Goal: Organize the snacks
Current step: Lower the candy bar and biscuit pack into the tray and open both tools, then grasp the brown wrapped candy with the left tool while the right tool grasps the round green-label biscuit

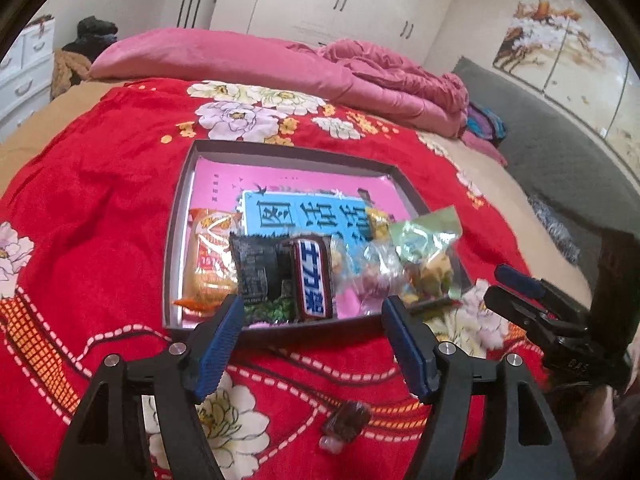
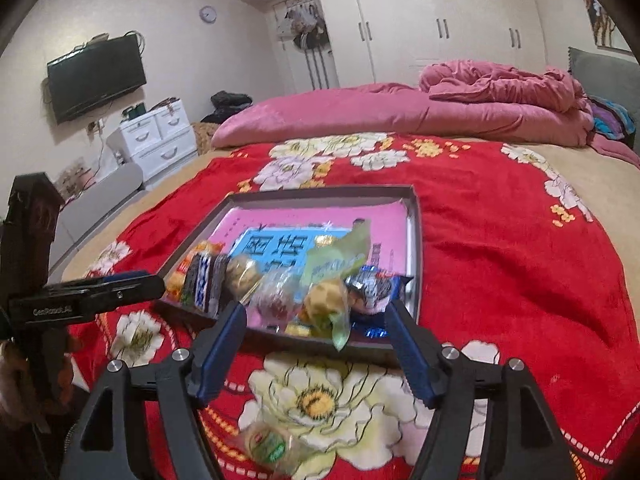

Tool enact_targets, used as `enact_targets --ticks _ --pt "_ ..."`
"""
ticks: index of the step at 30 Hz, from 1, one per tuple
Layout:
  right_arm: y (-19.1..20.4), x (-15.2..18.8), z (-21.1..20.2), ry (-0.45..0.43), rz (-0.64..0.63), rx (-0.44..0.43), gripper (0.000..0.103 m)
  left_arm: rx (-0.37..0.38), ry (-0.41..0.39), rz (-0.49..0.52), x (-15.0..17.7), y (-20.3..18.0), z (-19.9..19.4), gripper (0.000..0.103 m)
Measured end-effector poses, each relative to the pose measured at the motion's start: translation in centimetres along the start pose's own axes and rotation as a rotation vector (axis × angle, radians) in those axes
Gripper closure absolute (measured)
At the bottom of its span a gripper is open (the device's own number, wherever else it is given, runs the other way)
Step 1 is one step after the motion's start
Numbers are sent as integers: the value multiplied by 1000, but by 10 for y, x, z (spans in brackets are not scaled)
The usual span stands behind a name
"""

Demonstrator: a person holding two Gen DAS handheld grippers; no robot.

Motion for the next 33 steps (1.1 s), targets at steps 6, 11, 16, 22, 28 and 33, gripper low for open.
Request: enact_targets --ticks 6,11,16,22,28,33 --pt "18 18 -7 53 -66 -56 32 -3 38 33 14 -2 -5 30" --pt "27 31 -9 89 -111 -67 32 11 96 48 32 -8 -6 30" --pt "32 38 -10 115 -134 -92 32 8 135 85 46 -14 -5 30" --pt "35 57 -7 183 -189 -90 32 0 167 117 57 -17 -3 30" --pt "34 73 -5 224 -230 -83 32 6 212 125 70 -21 2 30" --pt "39 80 -1 244 -277 -77 32 8 258 146 85 -28 10 30"
Point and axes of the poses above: each gripper's, at about its wrist camera, not at the fingertips, and z roughly the way its jaws point, y to its left, x to its underside, the point moved 9 cm from there along z, roughly the way its jaws point, and after that the axes turned 6 degrees about -y, right-handed, at the moved point
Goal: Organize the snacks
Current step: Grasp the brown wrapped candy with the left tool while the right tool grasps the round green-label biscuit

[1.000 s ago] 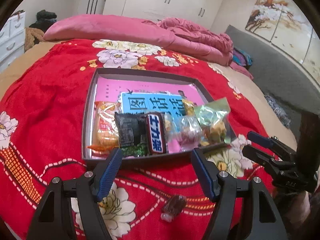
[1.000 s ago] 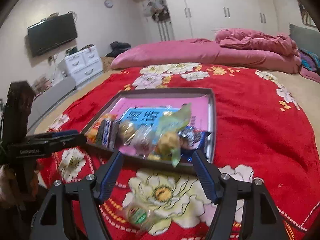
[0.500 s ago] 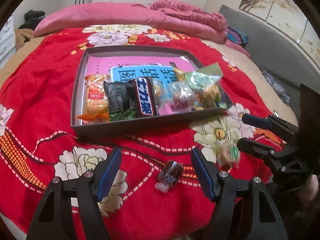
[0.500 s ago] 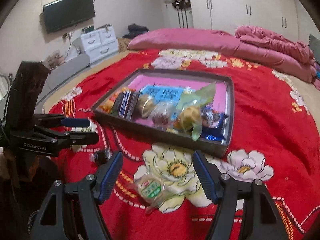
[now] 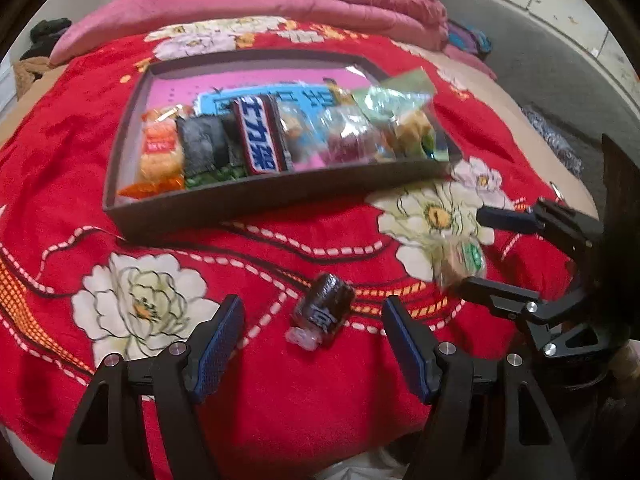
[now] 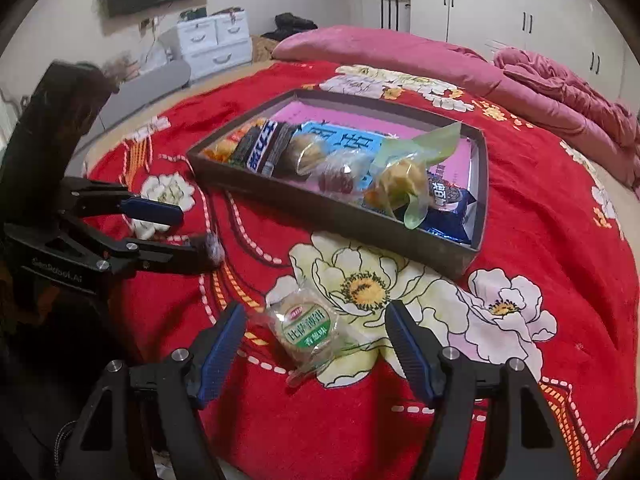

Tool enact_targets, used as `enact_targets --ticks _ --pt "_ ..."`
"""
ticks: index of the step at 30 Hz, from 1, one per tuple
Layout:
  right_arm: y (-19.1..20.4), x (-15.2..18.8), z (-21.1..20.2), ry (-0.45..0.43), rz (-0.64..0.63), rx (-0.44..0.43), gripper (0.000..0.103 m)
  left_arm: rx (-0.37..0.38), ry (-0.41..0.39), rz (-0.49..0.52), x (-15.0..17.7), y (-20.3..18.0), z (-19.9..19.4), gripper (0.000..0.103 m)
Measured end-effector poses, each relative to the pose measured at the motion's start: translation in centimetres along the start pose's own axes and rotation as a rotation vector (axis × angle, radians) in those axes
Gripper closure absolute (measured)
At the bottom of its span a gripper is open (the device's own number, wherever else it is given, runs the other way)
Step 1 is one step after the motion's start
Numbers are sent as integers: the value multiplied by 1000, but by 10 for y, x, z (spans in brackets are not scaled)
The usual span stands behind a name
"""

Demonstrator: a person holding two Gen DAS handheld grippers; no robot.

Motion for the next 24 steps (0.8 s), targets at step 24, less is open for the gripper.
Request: enact_targets --ticks 24 --pt "0 -7 27 4 75 -43 69 7 1 7 -2 -6 13 66"
Point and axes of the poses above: each gripper's, at about its wrist camera, not at the fingertips, and z roughly the way its jaws point, y to its left, x to its underside, the point moved 9 cm from there along z, roughly the way its jaws point, and after that the axes turned 6 degrees about -y, right-handed, at the moved point
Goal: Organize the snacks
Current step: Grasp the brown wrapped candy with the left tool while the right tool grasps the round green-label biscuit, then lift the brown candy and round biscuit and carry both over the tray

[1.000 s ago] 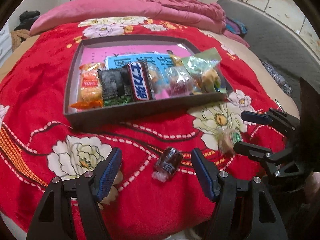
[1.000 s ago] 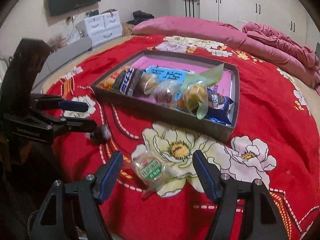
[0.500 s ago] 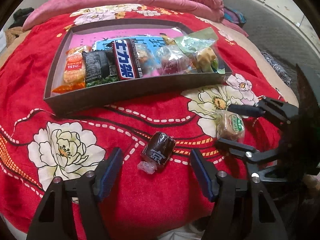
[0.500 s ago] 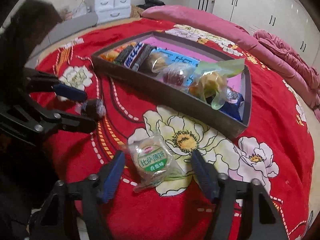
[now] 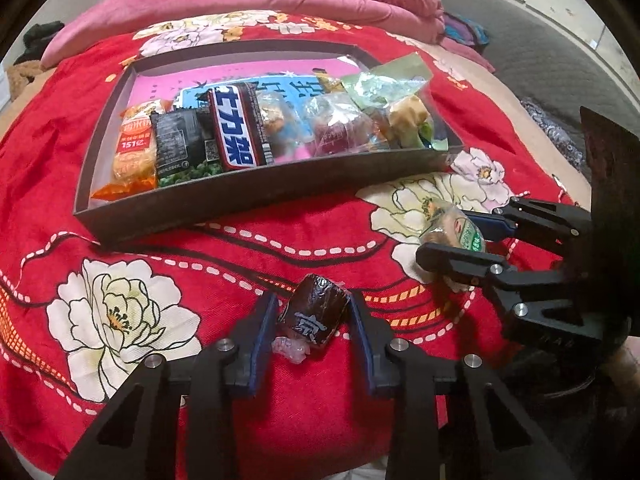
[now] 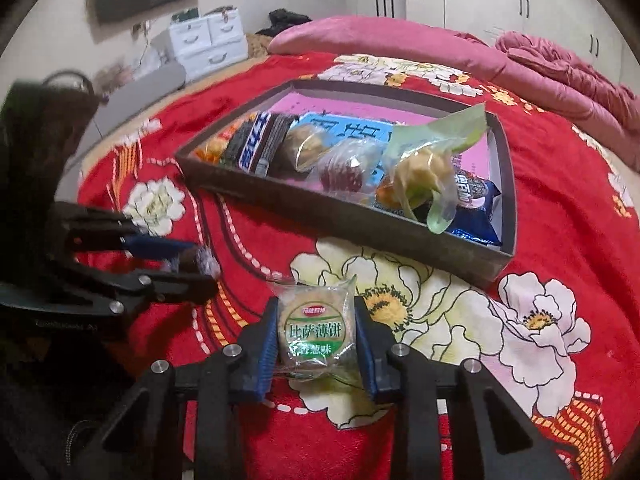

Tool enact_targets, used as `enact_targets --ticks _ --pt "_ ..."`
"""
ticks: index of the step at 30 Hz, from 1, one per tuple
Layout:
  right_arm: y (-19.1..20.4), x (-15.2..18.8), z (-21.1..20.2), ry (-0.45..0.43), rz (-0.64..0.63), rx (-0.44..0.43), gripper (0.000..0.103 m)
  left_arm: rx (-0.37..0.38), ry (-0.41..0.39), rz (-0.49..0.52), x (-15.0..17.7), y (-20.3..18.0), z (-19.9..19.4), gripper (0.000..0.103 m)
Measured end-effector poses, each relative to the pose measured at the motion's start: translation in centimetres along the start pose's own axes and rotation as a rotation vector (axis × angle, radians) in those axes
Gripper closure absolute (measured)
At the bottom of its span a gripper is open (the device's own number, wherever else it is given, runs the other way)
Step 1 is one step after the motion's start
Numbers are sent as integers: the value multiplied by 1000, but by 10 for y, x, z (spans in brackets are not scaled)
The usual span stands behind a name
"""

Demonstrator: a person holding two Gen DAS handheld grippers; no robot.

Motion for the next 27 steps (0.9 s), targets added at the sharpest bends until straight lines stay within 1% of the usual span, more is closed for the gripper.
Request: enact_targets --ticks 2,7,10,12,17,27 --pt "-2 -3 -5 -18 25 -12 69 10 -15 -14 -4 1 -4 66" --pt "-4 -17 -20 -81 74 -36 69 31 -95 -52 -20 4 -21 66" --pt "-4 -28 -26 -117 92 -44 69 32 -139 -81 -31 10 -29 66" --pt "-3 -34 -28 -134 102 -49 69 23 -154 -90 -35 13 -31 66" --pt "0 -44 -27 -149 111 -57 69 11 -169 -99 -41 17 -33 66" --pt "7 -55 -23 -163 113 -65 69 24 -177 -103 -46 11 -33 66"
Point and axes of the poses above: each gripper's, at about its wrist camera, not at the fingertips, and z roughly the way its jaws point, y to its left, x to its underside, the point moved 9 cm from there along z, roughly the way its jaws point, and after that the axes turned 6 degrees about -y, right-handed, at the moved point
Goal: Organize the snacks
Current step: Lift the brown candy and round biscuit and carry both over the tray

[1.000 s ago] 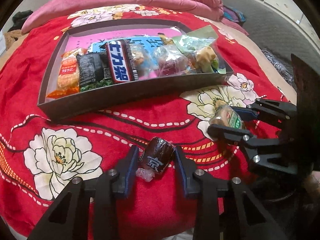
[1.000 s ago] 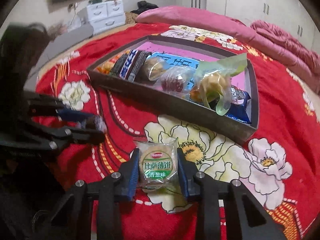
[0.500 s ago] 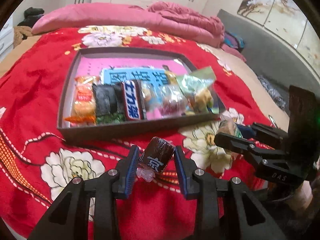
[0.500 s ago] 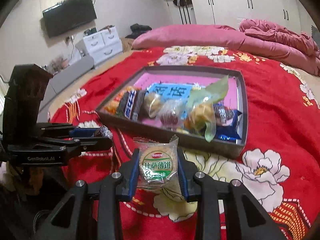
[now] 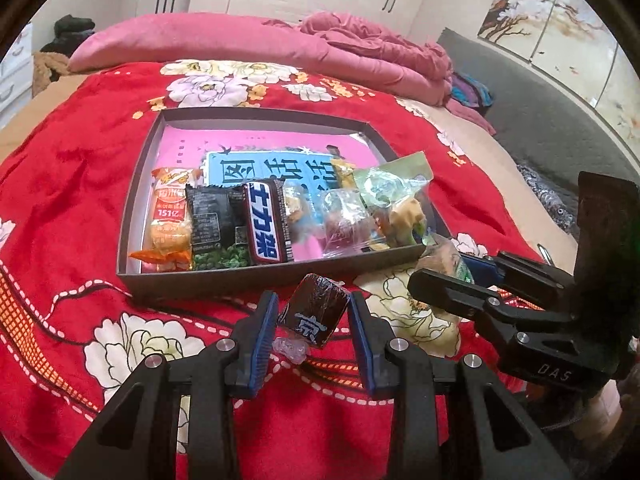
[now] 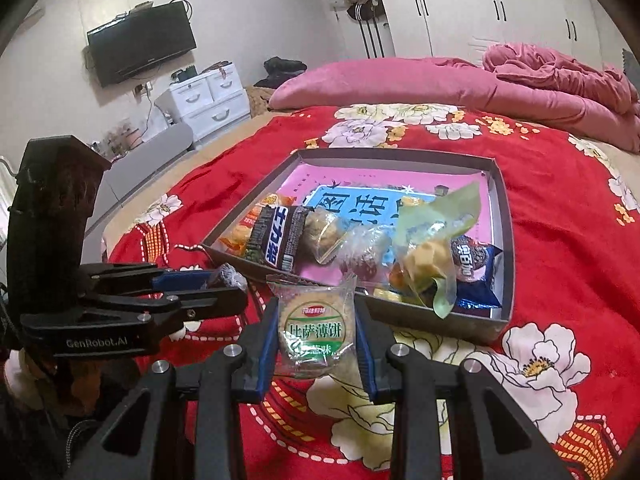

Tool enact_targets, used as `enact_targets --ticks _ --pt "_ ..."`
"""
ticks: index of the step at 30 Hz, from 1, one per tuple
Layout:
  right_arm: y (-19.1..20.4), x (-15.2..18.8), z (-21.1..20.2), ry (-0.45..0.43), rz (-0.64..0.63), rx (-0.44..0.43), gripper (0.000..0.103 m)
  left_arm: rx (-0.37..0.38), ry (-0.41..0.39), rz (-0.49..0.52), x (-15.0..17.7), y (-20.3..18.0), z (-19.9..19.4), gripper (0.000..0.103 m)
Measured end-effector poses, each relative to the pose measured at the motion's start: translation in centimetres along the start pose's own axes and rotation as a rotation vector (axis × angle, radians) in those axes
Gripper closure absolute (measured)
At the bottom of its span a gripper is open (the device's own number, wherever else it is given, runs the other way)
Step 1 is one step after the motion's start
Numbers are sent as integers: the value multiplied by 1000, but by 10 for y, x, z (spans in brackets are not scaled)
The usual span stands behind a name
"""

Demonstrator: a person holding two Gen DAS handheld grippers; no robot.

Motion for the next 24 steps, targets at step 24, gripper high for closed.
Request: enact_targets --ticks 24 --pt "-11 -32 -1 -95 105 30 69 -54 -70 -137 -31 52 -4 66"
Point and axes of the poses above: each gripper's, at about its wrist camera, not at the fingertips, and z roughly the way its jaws point, y to its left, x to its underside, the point moved 9 cm from there along z, roughly the way its jaws point, and after that the axes turned 6 degrees about -y, right-handed, at the moved point
